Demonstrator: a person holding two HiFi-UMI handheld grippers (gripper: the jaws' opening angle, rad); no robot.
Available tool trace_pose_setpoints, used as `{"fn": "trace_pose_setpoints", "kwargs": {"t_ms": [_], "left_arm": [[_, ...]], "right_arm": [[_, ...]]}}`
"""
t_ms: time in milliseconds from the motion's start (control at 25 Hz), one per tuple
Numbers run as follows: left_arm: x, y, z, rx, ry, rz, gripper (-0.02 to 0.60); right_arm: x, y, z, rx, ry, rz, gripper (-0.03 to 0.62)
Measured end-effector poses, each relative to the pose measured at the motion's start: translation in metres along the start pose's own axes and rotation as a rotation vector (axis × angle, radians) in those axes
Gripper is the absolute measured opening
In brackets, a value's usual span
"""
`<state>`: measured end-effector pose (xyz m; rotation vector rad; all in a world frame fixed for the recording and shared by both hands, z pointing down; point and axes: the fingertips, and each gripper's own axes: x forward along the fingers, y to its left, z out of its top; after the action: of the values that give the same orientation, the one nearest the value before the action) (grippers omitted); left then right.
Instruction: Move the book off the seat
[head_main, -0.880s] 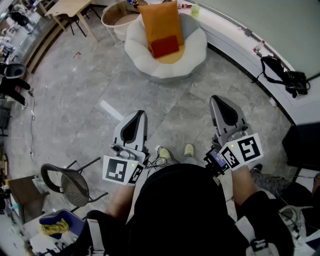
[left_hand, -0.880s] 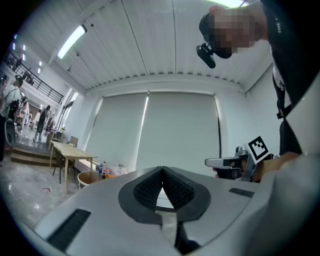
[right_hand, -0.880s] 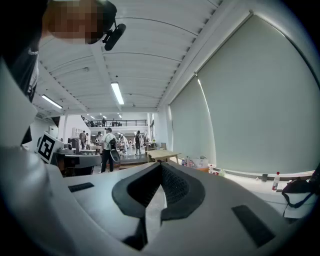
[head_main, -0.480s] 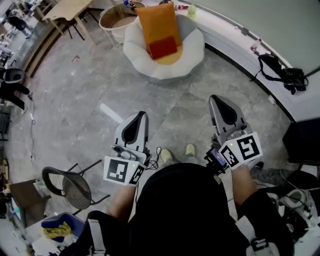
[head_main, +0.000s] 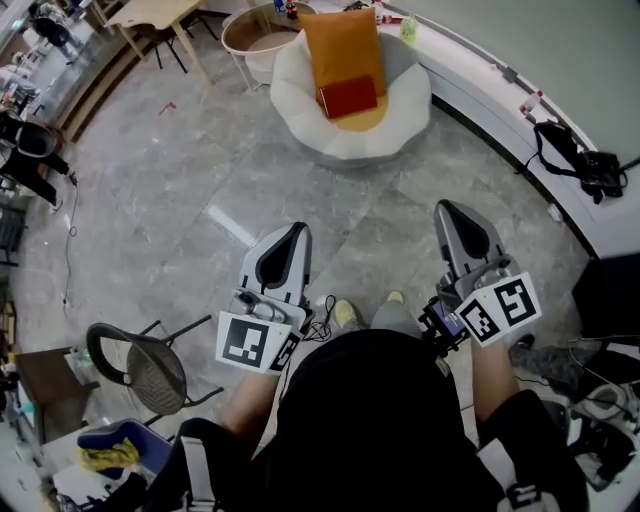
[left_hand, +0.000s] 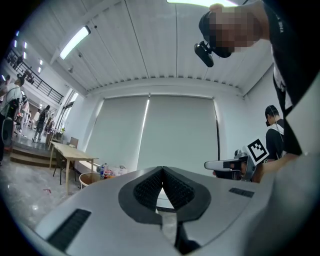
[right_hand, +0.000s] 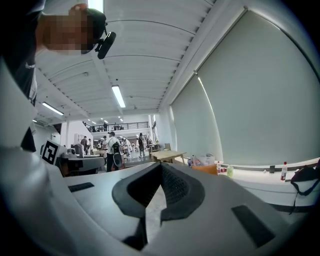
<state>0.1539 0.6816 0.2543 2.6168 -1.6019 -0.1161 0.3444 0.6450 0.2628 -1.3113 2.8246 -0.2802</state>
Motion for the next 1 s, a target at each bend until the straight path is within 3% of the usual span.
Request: {"fn": "trace_pose_setpoints", "kwargs": {"t_ms": [480,1000], "left_arm": [[-0.016,0.023,0.008,0.0,-0.027,0.002,0.009],[0.015,0.03,0.005,0.022,-0.009,-0.01,0.009]], "right_arm": [[0.021,0.022,0.006,-0.017,-0.016,0.008,0.011],[0.043,-0.009,0.001,0.004,-0.025,-0.006,0.011]]}}
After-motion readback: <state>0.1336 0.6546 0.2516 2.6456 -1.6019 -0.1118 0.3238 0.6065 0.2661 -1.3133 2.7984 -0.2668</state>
